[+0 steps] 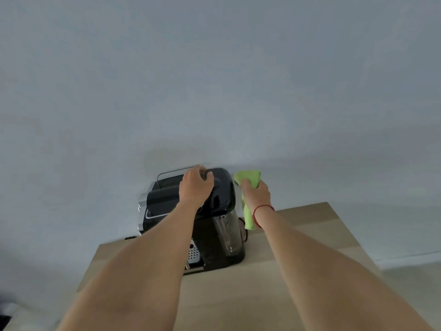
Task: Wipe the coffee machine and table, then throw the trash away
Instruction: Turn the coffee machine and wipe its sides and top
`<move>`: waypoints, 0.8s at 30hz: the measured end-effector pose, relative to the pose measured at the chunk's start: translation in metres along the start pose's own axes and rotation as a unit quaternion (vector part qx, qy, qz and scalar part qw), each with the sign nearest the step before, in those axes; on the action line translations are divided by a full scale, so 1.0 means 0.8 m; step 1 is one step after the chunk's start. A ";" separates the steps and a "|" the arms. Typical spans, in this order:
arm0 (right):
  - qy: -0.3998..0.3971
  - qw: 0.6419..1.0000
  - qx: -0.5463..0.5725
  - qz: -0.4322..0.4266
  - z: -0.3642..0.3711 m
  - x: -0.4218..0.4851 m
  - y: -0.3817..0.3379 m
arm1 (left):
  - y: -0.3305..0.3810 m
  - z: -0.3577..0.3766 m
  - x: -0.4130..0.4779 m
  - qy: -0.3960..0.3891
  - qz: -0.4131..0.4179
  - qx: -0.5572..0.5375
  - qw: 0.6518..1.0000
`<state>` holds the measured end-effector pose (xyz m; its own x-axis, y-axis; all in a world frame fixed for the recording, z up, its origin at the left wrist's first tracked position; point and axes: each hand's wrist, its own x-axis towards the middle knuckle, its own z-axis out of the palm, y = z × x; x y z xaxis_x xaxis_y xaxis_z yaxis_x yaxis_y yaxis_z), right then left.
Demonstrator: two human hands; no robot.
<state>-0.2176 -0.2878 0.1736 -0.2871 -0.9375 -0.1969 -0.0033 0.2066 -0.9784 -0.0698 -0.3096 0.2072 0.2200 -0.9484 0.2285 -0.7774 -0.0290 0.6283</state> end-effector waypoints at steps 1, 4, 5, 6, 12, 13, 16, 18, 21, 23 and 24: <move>-0.042 0.998 0.024 0.032 0.008 0.005 0.004 | -0.001 0.008 0.004 -0.014 -0.002 0.022 1.000; -0.108 0.973 0.137 0.149 0.031 0.022 0.023 | -0.002 0.035 0.015 -0.059 -0.014 0.081 0.995; -0.103 0.960 0.186 0.182 0.038 0.031 0.030 | -0.001 0.045 0.019 -0.068 -0.015 0.108 0.992; -0.099 0.944 0.238 0.206 0.044 0.038 0.037 | -0.001 0.053 0.021 -0.068 -0.012 0.138 0.988; -0.084 0.952 0.174 0.238 0.061 0.048 0.091 | -0.005 0.069 0.021 -0.027 -0.027 0.206 0.978; -0.082 0.951 0.156 0.253 0.062 0.046 0.102 | -0.004 0.070 0.021 -0.042 -0.046 0.224 0.973; -0.083 0.941 0.161 0.287 0.063 0.043 0.133 | -0.002 0.071 0.023 -0.102 -0.089 0.275 0.952; -0.086 0.931 0.190 0.298 0.067 0.041 0.140 | -0.002 0.071 0.025 -0.126 -0.096 0.283 0.946; -0.079 0.935 0.182 0.295 0.072 0.049 0.140 | -0.001 0.068 0.025 -0.140 -0.100 0.287 0.943; -0.096 0.935 0.189 0.284 0.068 0.053 0.113 | 0.000 0.069 0.024 -0.140 -0.099 0.293 0.941; -0.103 0.935 0.198 0.275 0.065 0.055 0.095 | 0.000 0.069 0.024 -0.140 -0.098 0.296 0.940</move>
<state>-0.1810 -0.3279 0.0871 0.0500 -0.7626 -0.6450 0.4576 0.5915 -0.6639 -0.0980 -0.3450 0.1706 0.2949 -0.9497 -0.1050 -0.9476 -0.3048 0.0959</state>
